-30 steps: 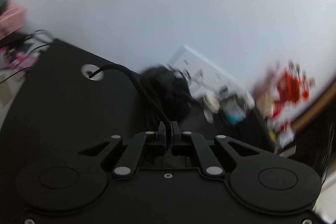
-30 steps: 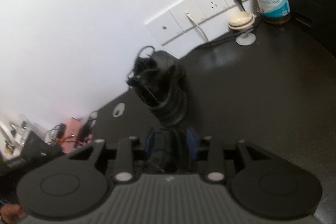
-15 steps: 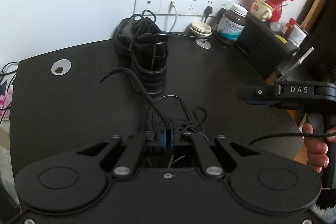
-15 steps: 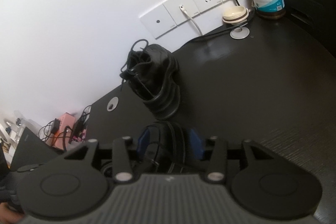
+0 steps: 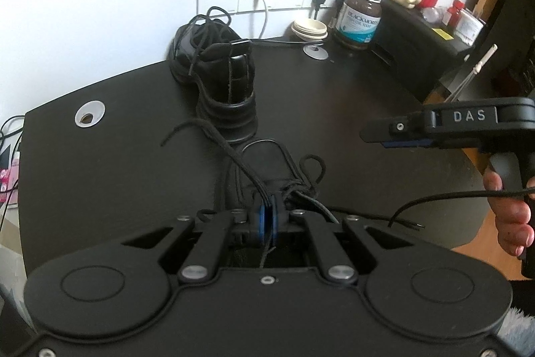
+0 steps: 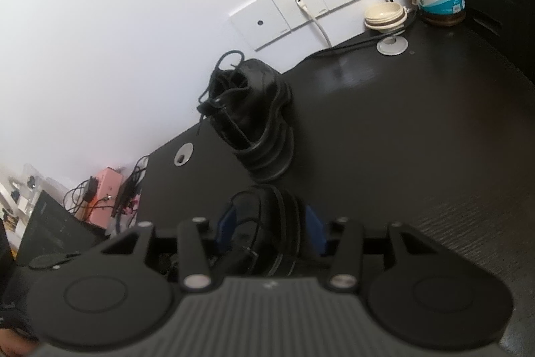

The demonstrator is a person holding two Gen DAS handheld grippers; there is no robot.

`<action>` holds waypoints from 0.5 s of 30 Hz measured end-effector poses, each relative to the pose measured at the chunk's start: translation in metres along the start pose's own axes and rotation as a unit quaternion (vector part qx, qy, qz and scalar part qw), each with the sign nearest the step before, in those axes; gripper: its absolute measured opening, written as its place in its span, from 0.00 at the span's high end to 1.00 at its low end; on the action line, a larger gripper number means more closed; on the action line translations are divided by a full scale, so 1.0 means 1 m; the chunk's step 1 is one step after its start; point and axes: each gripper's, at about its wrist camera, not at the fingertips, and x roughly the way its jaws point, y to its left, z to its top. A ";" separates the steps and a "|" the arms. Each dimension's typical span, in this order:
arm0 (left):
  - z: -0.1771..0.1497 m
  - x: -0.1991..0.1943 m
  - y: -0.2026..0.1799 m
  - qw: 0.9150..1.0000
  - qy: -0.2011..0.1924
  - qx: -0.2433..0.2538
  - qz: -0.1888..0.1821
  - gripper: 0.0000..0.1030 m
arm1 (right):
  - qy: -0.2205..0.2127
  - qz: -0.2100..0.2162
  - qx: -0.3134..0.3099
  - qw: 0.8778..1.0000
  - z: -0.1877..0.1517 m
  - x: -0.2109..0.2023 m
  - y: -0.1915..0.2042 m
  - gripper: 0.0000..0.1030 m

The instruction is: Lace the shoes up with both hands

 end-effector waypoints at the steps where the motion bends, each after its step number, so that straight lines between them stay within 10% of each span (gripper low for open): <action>1: 0.000 0.000 -0.001 1.000 0.000 0.002 -0.001 0.96 | 0.001 0.000 0.000 1.000 0.000 0.000 0.000 0.56; 15: -0.010 0.001 -0.036 0.994 -0.020 0.110 0.005 0.96 | 0.039 0.122 0.043 0.991 0.017 0.007 0.016 0.47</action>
